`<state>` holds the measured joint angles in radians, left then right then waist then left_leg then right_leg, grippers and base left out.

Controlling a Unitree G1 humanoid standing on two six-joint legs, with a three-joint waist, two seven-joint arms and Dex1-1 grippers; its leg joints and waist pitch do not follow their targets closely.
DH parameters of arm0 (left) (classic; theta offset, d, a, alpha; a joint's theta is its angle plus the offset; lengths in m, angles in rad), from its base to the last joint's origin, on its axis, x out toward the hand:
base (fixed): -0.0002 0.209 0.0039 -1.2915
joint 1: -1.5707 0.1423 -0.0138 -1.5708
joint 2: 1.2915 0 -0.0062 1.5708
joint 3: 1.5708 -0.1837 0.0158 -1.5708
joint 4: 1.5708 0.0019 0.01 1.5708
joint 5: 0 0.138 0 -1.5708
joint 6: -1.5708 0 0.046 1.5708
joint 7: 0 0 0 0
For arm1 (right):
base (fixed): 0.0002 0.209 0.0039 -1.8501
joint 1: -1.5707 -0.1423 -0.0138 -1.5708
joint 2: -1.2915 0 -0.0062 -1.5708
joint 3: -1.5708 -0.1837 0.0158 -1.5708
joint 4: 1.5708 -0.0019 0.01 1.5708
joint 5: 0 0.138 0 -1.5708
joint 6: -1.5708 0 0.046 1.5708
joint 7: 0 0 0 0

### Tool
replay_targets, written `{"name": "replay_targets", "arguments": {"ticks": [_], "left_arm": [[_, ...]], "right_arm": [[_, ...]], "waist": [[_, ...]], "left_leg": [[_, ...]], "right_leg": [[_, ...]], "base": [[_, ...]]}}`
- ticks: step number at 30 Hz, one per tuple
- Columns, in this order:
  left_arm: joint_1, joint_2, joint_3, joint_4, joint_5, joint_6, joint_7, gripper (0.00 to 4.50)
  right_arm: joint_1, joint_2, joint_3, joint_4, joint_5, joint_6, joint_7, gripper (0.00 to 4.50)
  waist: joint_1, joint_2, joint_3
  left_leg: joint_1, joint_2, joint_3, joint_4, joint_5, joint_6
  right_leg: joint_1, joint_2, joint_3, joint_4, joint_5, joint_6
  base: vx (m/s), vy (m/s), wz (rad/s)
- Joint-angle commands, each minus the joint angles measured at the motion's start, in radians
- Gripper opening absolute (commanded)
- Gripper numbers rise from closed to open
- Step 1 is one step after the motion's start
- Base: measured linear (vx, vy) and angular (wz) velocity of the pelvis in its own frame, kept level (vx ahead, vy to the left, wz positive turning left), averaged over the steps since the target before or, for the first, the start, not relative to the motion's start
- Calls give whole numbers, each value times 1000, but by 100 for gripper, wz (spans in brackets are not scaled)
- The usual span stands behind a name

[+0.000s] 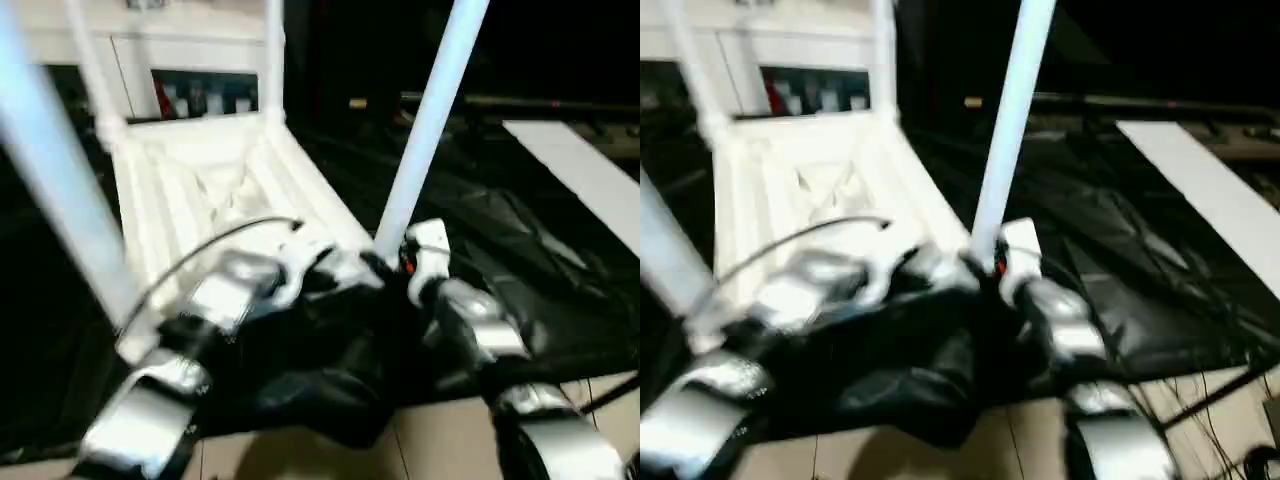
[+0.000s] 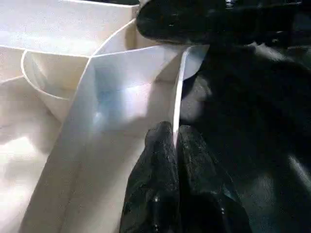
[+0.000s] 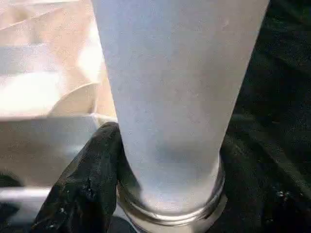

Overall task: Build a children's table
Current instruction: Rotate leg to tighten

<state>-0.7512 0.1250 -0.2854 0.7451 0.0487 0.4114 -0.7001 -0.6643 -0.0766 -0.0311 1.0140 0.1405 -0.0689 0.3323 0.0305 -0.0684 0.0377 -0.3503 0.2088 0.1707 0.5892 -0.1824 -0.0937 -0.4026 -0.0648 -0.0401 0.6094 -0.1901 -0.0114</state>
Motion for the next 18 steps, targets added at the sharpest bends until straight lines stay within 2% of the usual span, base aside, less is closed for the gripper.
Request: {"name": "replay_targets", "arguments": {"ticks": [1,2,4,6,7,8,11,12,14,15,18], "left_arm": [[-9,-10,32,64,26,-18,122,0],[-11,-10,22,69,35,-23,113,0],[-6,0,4,62,45,-29,84,0],[-4,10,-4,64,51,-36,71,0],[-8,11,-3,77,52,-44,75,0],[-9,15,-4,80,53,-49,70,0],[-12,25,-12,86,56,-83,56,0],[-11,25,-13,85,57,-83,54,0],[-5,27,-21,77,62,-110,33,0],[-5,27,-21,77,62,-110,33,0],[18,35,-35,35,58,-142,-21,0]], "right_arm": [[7,42,39,43,-58,5,9,259],[1,50,34,42,-55,-13,27,259],[1,60,22,19,-32,-54,97,315],[5,61,11,-3,0,-76,163,339],[4,57,8,-7,15,-87,182,351],[8,47,12,-17,16,-91,201,364],[30,-5,4,-70,52,-80,273,377],[32,-10,3,-75,56,-76,280,385],[56,-55,-3,-114,74,-46,353,394],[56,-55,-3,-114,74,-46,353,394],[131,-147,8,-209,96,3,523,394]], "waist": [[-3,0,-46],[-2,-1,-45],[0,-3,-47],[2,-2,-48],[-4,-7,-46],[-4,-5,-50],[-8,-7,-49],[-8,-19,-49],[-4,-14,-50],[1,-17,-49],[14,-19,-49]], "left_leg": [[4,8,-3,-75,-352,11],[1,10,-3,-76,-337,18],[-1,12,-1,-76,-324,26],[-4,13,1,-76,-305,37],[-16,13,-2,-80,-291,44],[-18,12,-3,-79,-277,42],[-12,15,0,-76,-258,57],[-13,14,2,-74,-244,63],[-9,17,4,-72,-221,75],[-8,18,6,-71,-207,83],[-10,20,7,-70,-174,99]], "right_leg": [[22,-57,27,-107,-483,-91],[25,-58,29,-103,-447,-104],[27,-59,30,-99,-407,-119],[31,-58,31,-95,-355,-139],[39,-58,28,-89,-345,-146],[44,-61,27,-89,-342,-144],[40,-62,29,-91,-318,-156],[44,-60,29,-90,-306,-157],[41,-62,31,-87,-279,-177],[42,-62,31,-86,-263,-186],[47,-61,30,-82,-223,-191]], "base": [[0,0,0],[0,0,0],[0,0,0],[0,0,0],[0,0,0],[0,0,0],[0,0,0],[0,0,0],[0,0,0],[0,0,0],[0,0,0]]}}
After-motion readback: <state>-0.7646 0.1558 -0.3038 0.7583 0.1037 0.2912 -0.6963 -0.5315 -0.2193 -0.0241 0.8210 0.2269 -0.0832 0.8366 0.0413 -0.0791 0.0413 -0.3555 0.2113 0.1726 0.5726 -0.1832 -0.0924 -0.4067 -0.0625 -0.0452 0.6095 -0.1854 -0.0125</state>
